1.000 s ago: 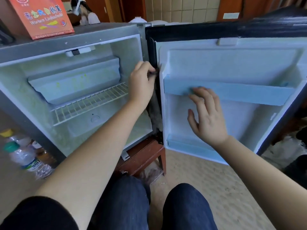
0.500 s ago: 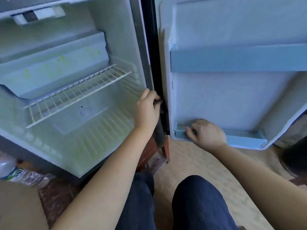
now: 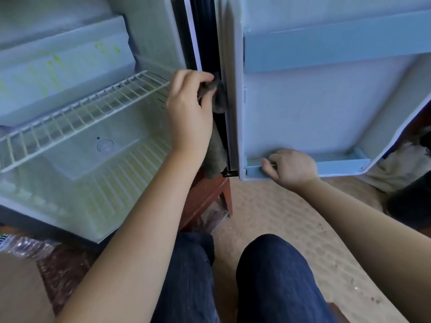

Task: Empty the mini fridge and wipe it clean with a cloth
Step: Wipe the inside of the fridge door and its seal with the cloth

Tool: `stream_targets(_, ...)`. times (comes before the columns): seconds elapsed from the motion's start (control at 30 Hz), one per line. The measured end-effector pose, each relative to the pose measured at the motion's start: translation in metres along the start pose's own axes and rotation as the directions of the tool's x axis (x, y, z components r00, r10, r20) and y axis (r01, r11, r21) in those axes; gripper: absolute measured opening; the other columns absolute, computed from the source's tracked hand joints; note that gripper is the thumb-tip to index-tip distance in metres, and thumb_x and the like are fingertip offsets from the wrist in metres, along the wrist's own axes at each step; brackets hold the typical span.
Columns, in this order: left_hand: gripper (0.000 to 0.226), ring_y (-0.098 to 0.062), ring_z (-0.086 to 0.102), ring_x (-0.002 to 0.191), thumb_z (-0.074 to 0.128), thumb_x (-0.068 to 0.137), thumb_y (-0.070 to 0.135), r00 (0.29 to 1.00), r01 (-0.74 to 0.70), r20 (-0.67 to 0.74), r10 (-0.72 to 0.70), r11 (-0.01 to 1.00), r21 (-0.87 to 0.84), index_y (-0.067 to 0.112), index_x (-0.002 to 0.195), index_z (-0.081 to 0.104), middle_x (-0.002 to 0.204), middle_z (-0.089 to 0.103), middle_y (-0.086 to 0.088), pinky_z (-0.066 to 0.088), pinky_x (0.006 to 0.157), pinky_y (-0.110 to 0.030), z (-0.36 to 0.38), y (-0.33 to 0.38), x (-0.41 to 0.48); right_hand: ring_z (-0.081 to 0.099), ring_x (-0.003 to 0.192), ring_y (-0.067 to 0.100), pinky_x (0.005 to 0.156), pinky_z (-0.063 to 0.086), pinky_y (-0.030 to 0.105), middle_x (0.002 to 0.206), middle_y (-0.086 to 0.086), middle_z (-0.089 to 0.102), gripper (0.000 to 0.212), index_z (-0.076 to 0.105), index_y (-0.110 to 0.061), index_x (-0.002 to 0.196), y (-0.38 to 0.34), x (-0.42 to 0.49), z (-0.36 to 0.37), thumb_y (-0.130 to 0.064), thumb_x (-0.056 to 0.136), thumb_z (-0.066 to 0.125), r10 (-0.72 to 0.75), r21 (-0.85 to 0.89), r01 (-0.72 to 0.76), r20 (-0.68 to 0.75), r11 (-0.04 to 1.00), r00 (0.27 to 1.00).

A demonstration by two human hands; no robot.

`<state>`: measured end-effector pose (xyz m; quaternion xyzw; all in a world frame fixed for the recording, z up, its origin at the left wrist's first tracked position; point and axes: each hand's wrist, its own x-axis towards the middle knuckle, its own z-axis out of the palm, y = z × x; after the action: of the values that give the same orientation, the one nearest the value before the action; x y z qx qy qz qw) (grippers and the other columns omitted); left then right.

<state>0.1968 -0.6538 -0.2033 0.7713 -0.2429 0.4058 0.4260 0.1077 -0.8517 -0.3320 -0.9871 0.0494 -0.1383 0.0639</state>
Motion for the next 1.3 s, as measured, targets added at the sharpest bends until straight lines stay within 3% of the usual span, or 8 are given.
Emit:
stream_targets(0.23,0.015,-0.028,0.061,0.076,0.069,0.072,-0.009,0.989,0.041,0.136,-0.052,0.996,0.082,0.001,0.083,0.066,0.085,0.059,-0.013,0.039,0.068,-0.018,0.023,-0.023,-0.064,0.051,0.064,0.025,0.045,0.015,0.025,0.064,-0.002,0.047,0.06,0.043,-0.017,0.056,0.001,0.0,0.006,-0.061,0.078,0.008,0.011,0.014,-0.011,-0.045,1.0,0.999)
stream_targets(0.43,0.017,-0.028,0.06,0.072,0.074,0.07,-0.008,0.963,0.0,0.268,-0.042,0.988,0.154,0.001,0.082,0.067,0.084,0.059,-0.013,0.044,0.064,-0.025,0.022,-0.028,-0.083,0.047,0.063,0.026,0.046,0.018,0.027,0.062,-0.002,0.042,0.054,0.039,-0.017,0.054,-0.004,-0.001,0.001,-0.055,0.089,0.023,0.026,0.001,-0.026,-0.023,1.0,0.999)
stream_targets(0.6,0.007,-0.028,0.059,0.073,0.068,0.078,0.0,0.985,-0.041,0.168,0.027,0.996,0.084,0.003,0.085,0.069,0.085,0.06,-0.012,0.046,0.065,-0.031,0.012,-0.014,-0.05,0.046,0.061,0.026,0.046,0.02,0.025,0.063,0.002,0.048,0.051,0.047,-0.011,0.058,-0.008,-0.005,0.003,-0.045,0.095,0.039,0.066,-0.028,-0.067,-0.019,0.997,0.998)
stream_targets(0.77,0.009,-0.03,0.06,0.074,0.065,0.077,-0.003,0.991,-0.045,0.131,0.035,0.997,0.068,0.001,0.084,0.067,0.085,0.06,-0.015,0.042,0.066,-0.025,0.02,-0.012,-0.045,0.046,0.059,0.026,0.046,0.019,0.024,0.061,0.002,0.048,0.053,0.045,-0.012,0.056,-0.011,-0.006,0.003,-0.047,0.094,0.035,0.066,-0.027,-0.066,-0.016,0.997,0.998)
stream_targets(0.93,0.012,-0.033,0.062,0.076,0.068,0.074,-0.008,0.935,-0.029,0.354,-0.028,0.988,0.154,-0.002,0.083,0.066,0.088,0.059,-0.016,0.05,0.066,-0.034,0.036,-0.045,-0.11,0.042,0.057,0.024,0.046,0.016,0.023,0.057,-0.002,0.04,0.059,0.039,-0.014,0.053,-0.01,-0.004,0.004,-0.058,0.08,0.012,0.059,-0.018,-0.06,-0.044,0.998,0.997)
stream_targets(1.07,0.015,-0.033,0.062,0.075,0.073,0.069,-0.01,0.886,0.041,0.447,-0.125,0.98,0.194,-0.002,0.08,0.068,0.085,0.06,-0.014,0.055,0.063,-0.042,0.046,-0.055,-0.143,0.044,0.057,0.024,0.046,0.017,0.023,0.058,-0.001,0.043,0.062,0.045,-0.014,0.054,-0.005,-0.003,0.007,-0.059,0.079,0.01,0.037,-0.004,-0.037,-0.068,0.999,0.997)
stream_targets(1.2,0.011,-0.031,0.062,0.075,0.07,0.074,-0.007,0.905,0.037,0.414,-0.097,0.988,0.152,-0.001,0.084,0.071,0.085,0.061,-0.013,0.052,0.064,-0.038,0.038,-0.051,-0.131,0.044,0.057,0.024,0.046,0.016,0.024,0.058,0.0,0.045,0.063,0.046,-0.013,0.054,-0.002,-0.002,0.009,-0.059,0.079,0.012,0.024,-0.001,-0.024,-0.078,1.0,0.997)
stream_targets(1.3,0.007,-0.026,0.06,0.073,0.068,0.078,-0.001,0.972,-0.001,0.234,-0.019,0.996,0.086,0.001,0.085,0.071,0.084,0.062,-0.013,0.044,0.066,-0.025,0.032,-0.039,-0.094,0.044,0.056,0.025,0.046,0.015,0.023,0.057,0.0,0.044,0.061,0.045,-0.013,0.053,0.0,0.0,0.01,-0.058,0.08,0.013,0.017,-0.007,-0.018,-0.089,1.0,0.996)
